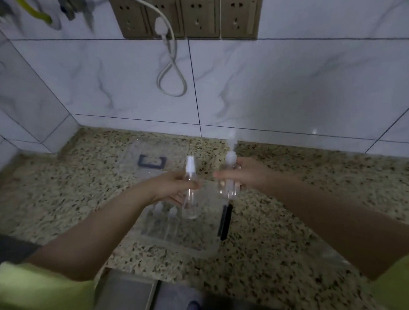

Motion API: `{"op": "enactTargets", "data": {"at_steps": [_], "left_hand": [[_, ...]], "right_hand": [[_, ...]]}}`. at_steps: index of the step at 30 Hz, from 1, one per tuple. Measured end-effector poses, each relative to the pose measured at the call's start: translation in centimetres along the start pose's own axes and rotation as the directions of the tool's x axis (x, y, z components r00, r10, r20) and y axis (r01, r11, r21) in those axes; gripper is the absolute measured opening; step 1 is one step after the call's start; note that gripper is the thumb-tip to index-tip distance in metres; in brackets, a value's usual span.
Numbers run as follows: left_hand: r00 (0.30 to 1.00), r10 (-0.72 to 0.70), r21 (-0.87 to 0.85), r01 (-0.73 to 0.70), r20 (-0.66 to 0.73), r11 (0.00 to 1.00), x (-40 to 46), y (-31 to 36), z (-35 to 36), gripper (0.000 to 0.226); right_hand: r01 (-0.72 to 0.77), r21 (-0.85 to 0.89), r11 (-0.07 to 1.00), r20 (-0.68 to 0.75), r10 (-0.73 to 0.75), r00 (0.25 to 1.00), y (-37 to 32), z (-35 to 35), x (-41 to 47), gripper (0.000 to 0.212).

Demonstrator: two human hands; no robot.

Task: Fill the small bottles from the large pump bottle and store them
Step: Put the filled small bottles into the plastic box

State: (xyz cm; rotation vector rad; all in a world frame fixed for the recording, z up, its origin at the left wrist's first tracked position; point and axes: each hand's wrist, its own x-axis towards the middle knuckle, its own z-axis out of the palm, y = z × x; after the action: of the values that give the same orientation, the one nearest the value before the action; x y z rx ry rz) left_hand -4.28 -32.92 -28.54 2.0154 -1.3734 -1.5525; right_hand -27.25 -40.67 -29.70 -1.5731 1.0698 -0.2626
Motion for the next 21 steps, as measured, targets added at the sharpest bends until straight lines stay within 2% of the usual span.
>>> {"op": "enactTargets", "data": {"at_steps": [4, 8, 15, 17, 18, 19, 21], "left_hand": [[0.993, -0.045, 0.085, 0.036, 0.105, 0.996, 0.3, -3.1, -0.1, 0.063], [0.976, -0.15, 0.223, 0.113, 0.156, 0.968, 1.8, -5.7, 1.2, 0.077], [0.976, -0.215, 0.399, 0.189, 0.02, 0.897, 4.7, -7.4, 4.7, 0.061], [0.979, -0.203, 0.439, 0.196, -0.031, 0.877, 5.5, -8.1, 5.2, 0.062], [0.98, -0.194, 0.463, 0.193, -0.044, 0.865, 5.8, -8.7, 5.4, 0.066], [0.982, -0.183, 0.493, 0.187, -0.058, 0.85, 6.4, -9.0, 5.6, 0.067], [0.987, -0.145, 0.542, 0.159, -0.068, 0.825, 6.4, -9.1, 5.5, 0.058]], "right_hand": [[-0.021, -0.163, 0.986, -0.003, 0.02, 1.0, -0.7, 4.6, 1.4, 0.025], [-0.107, -0.197, 0.974, -0.046, 0.1, 0.994, 0.1, 7.0, 1.8, 0.041], [-0.192, -0.308, 0.932, -0.093, 0.172, 0.981, 0.8, 7.4, 1.5, 0.061], [-0.176, -0.328, 0.928, -0.068, 0.162, 0.984, 0.9, 7.0, 1.6, 0.074], [-0.191, -0.359, 0.913, -0.065, 0.179, 0.982, 0.9, 7.1, 1.6, 0.09], [-0.181, -0.38, 0.907, -0.046, 0.177, 0.983, 1.3, 7.0, 1.8, 0.061], [-0.117, -0.37, 0.922, 0.024, 0.136, 0.99, 1.4, 7.3, 1.8, 0.064]]}}
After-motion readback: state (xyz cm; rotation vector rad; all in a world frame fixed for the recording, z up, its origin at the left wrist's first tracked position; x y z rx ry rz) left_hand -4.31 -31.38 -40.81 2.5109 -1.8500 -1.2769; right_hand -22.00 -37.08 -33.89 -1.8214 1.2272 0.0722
